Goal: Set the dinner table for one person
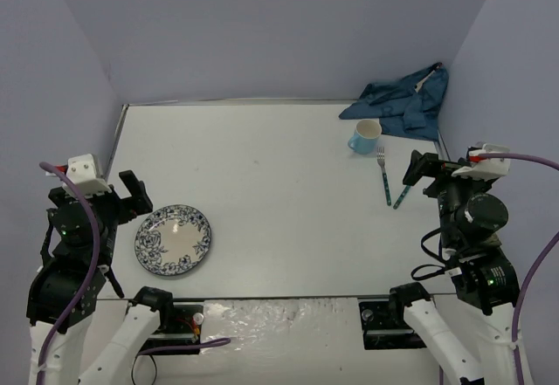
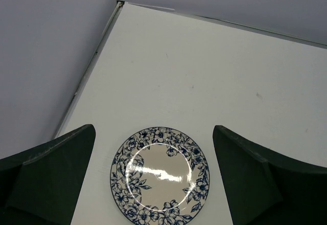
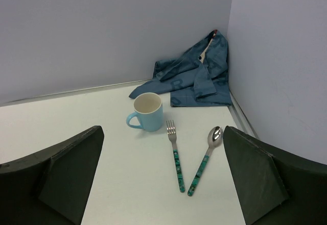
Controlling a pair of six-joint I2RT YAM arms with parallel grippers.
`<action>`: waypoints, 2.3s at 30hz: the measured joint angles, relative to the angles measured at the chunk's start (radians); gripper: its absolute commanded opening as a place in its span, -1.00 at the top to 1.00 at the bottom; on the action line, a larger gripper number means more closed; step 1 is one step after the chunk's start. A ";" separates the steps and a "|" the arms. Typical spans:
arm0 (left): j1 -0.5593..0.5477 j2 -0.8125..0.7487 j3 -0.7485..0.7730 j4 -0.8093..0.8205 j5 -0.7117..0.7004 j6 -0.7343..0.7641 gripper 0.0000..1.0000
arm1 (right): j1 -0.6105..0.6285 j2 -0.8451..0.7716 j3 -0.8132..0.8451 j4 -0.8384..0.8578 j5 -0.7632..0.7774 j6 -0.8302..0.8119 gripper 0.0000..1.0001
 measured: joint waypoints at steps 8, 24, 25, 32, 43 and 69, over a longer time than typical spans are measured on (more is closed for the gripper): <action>0.000 0.084 0.000 0.018 0.030 -0.006 -0.94 | 0.031 0.003 -0.040 0.021 0.016 0.039 -1.00; -0.007 0.273 -0.013 0.039 0.128 -0.085 -0.94 | -0.112 0.878 0.264 0.169 0.005 0.170 -1.00; -0.010 0.265 -0.023 0.050 0.131 -0.088 -0.94 | -0.152 0.946 0.304 0.181 -0.015 0.175 -1.00; -0.025 0.224 -0.108 0.080 0.135 -0.098 -0.94 | -0.365 1.352 0.566 0.226 -0.131 0.183 -1.00; -0.025 0.254 -0.153 0.126 0.121 -0.141 -0.94 | -0.463 1.864 0.939 0.238 -0.223 0.124 -1.00; -0.025 0.353 -0.178 0.149 0.105 -0.214 -0.94 | -0.491 2.099 1.170 0.361 -0.328 0.073 1.00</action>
